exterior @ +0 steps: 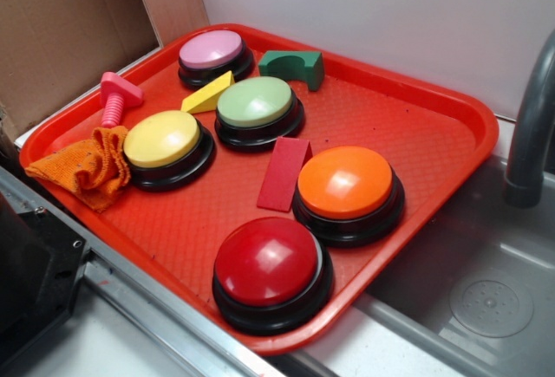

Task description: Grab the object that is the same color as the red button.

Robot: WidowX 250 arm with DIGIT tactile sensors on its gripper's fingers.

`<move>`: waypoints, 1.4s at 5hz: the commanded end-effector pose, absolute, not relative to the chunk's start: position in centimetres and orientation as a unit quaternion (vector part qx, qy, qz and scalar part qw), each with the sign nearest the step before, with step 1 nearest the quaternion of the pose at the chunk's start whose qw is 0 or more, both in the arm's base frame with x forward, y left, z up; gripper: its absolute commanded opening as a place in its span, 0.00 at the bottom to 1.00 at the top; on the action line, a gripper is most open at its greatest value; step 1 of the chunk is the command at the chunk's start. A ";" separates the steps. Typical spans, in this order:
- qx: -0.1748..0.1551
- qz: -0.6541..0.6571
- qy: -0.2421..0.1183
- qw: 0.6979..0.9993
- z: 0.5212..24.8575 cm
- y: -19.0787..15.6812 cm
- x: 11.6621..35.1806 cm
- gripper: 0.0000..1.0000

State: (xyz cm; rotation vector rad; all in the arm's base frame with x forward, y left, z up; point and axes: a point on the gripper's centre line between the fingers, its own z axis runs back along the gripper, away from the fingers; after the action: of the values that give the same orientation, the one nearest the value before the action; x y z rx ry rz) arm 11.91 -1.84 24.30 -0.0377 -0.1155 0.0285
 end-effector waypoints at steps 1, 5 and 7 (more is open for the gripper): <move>-0.019 0.014 -0.058 0.998 24.3 -1.8 11.9 1.00; 0.008 0.261 -0.120 0.958 16.4 -3.6 21.3 1.00; -0.010 0.350 -0.137 0.927 11.7 -4.3 25.1 1.00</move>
State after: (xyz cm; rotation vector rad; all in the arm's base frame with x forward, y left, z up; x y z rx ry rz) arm 24.60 -4.99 10.48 0.0047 -0.2427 0.7160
